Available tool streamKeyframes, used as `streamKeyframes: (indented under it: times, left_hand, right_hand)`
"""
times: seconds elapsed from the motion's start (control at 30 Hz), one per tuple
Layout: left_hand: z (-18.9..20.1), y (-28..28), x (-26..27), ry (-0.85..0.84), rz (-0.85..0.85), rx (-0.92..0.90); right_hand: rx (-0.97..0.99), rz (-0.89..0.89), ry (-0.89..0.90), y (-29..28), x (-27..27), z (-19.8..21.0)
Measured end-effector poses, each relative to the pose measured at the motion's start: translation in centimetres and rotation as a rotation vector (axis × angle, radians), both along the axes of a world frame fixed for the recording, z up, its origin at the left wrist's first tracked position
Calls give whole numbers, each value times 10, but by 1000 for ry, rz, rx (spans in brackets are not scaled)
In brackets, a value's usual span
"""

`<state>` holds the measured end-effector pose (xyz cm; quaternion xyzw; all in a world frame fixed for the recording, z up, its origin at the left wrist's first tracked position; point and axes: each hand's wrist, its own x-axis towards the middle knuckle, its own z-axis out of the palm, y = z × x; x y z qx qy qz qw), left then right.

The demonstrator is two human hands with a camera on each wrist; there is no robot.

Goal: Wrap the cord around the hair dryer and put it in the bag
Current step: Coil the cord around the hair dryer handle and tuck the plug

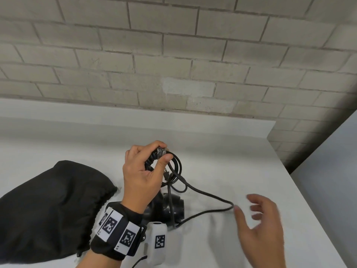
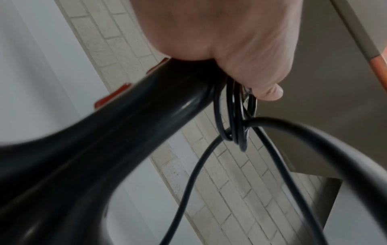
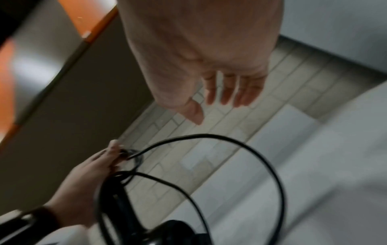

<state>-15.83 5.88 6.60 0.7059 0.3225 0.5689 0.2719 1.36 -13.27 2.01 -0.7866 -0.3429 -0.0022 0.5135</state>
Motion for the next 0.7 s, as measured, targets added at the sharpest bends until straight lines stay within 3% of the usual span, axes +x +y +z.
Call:
streamKeyframes:
  times: [0.07, 0.17, 0.23, 0.37, 0.47, 0.57, 0.63, 0.7]
  left_hand:
    - [-1, 0, 0, 23, 17, 8]
    - [0, 0, 0, 38, 39, 5]
    - [0, 0, 0, 42, 42, 9]
    - [1, -1, 0, 48, 36, 15]
    - [2, 1, 0, 61, 33, 4]
    - [2, 4, 1, 41, 8, 2]
    - [2, 6, 2, 30, 5, -4]
    - [1, 9, 4, 23, 6, -19]
  right_hand:
    - [122, 232, -58, 15, -29, 19]
    - [-2, 569, 161, 37, -65, 41]
    - [-125, 661, 293, 53, -80, 45]
    - [-47, 791, 687, 70, -89, 51]
    - [-40, 919, 574, 53, -79, 53]
    - [-217, 995, 340, 20, -52, 48]
    - [-418, 969, 267, 6, -38, 40]
    - [-592, 792, 326, -11, -25, 11]
